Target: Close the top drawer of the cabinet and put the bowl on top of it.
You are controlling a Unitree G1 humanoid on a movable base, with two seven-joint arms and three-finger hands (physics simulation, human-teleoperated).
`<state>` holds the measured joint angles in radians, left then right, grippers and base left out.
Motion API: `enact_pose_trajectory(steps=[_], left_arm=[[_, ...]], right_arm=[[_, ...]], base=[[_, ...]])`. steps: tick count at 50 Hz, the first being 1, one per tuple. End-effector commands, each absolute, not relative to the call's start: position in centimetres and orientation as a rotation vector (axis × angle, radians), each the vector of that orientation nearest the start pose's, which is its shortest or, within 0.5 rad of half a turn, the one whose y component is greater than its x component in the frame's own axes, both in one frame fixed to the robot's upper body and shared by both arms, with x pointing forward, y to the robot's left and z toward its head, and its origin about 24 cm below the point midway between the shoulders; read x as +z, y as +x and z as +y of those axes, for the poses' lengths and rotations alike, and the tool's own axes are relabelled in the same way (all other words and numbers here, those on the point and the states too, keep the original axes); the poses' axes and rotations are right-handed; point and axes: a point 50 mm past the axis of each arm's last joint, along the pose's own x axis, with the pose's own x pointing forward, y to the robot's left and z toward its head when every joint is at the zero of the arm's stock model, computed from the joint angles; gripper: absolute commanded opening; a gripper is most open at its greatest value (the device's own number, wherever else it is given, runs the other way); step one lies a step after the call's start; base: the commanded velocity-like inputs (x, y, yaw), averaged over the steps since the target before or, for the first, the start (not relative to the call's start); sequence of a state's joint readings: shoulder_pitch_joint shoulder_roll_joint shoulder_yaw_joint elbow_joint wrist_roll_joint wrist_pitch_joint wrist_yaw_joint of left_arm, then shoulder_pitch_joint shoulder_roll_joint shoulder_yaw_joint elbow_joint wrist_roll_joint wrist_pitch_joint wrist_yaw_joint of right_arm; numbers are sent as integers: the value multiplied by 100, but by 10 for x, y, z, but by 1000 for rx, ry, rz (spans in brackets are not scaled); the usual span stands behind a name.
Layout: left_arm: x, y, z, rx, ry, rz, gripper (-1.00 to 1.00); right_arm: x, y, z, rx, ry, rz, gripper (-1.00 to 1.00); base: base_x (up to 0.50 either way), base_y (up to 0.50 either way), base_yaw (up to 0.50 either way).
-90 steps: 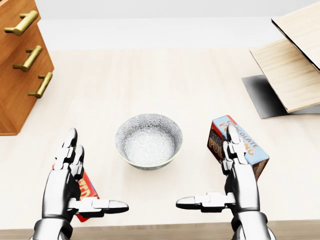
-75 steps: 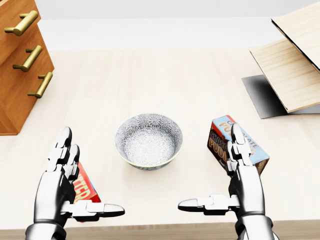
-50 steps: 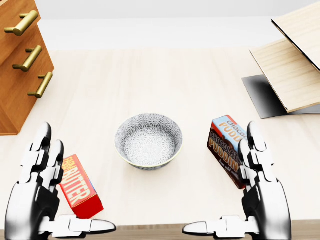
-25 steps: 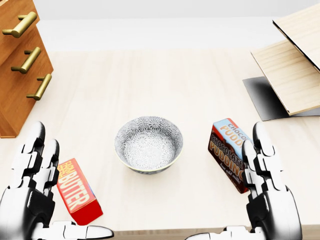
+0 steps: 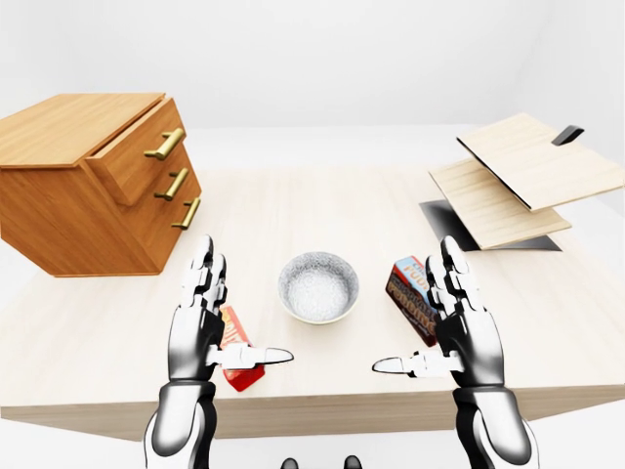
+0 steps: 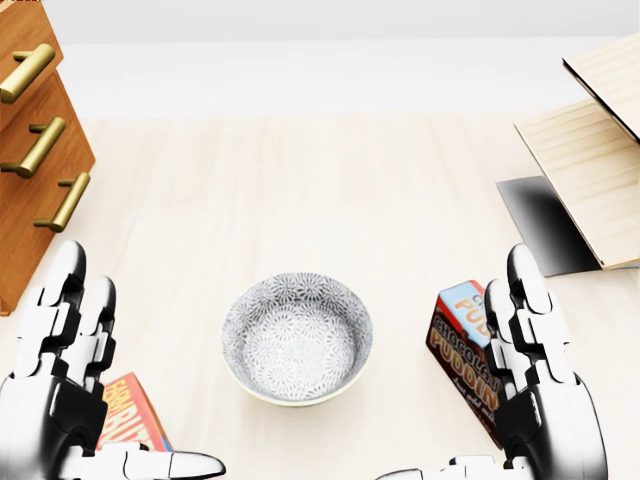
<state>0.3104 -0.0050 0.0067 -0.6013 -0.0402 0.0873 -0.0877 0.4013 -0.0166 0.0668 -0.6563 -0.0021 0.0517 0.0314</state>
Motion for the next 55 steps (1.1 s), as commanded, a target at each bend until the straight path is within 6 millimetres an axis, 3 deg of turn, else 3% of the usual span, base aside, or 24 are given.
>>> enact_pose_trajectory(steps=[1,22,47,55], left_arm=[[109,187,163,-5,-11,-225,100],[109,187,162,-9,-12,-223,100],[106,191,162,-14,-11,-215,100],[105,192,162,-14,-12,-209,100]], right_arm=[[109,172,-155,-4,-20,-217,100],[109,172,-156,-9,-15,-215,100],[106,175,-155,-25,-55,-249,100],[107,174,-156,-27,-54,-250,100]], base=[[23,0,0],[23,0,0],[0,0,0],[0,45,0]])
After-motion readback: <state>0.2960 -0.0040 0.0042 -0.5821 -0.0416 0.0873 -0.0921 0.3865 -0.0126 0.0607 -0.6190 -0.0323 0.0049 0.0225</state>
